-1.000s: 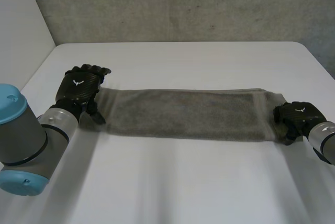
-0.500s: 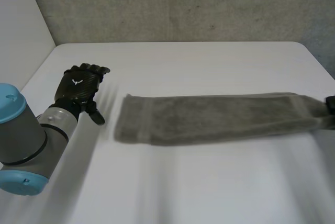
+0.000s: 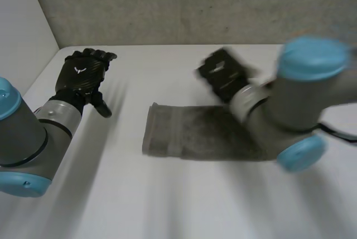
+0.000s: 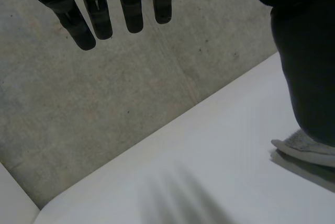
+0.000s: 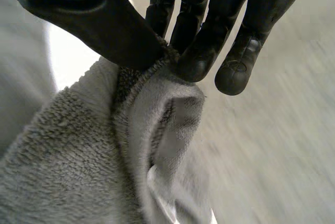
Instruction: Fold the towel.
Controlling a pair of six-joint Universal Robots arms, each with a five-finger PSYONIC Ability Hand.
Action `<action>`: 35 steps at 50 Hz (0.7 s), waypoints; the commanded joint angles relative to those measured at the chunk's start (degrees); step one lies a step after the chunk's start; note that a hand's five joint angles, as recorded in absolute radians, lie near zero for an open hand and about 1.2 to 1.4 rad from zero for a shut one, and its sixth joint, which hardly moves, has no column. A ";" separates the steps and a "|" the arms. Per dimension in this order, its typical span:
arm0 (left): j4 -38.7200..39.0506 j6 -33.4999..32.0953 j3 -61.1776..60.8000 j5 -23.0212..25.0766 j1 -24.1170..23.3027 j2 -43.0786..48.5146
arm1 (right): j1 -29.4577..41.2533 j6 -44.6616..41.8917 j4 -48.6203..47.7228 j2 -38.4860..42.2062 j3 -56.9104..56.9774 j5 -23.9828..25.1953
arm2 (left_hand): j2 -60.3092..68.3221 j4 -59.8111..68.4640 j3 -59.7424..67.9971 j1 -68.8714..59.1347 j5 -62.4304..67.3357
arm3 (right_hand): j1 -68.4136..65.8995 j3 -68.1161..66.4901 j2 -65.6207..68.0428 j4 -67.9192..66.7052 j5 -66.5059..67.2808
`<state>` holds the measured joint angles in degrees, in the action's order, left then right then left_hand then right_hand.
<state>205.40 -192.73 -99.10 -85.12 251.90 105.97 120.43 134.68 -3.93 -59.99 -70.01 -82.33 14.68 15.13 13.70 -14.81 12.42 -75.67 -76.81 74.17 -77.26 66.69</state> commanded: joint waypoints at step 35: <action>0.18 -0.11 9.10 -0.48 -13.10 8.55 | -8.26 21.15 1.29 -8.57 -21.03 12.02 | -4.46 -4.92 -3.48 4.59 -12.20 | 65.67 66.81 -64.17 67.26 -66.69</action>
<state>205.65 -192.66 -91.84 -85.38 241.91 111.05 117.88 154.96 -5.51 -66.93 -84.88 -70.11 14.68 15.13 13.69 -14.79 12.29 -13.29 -14.03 14.36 -14.56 1.16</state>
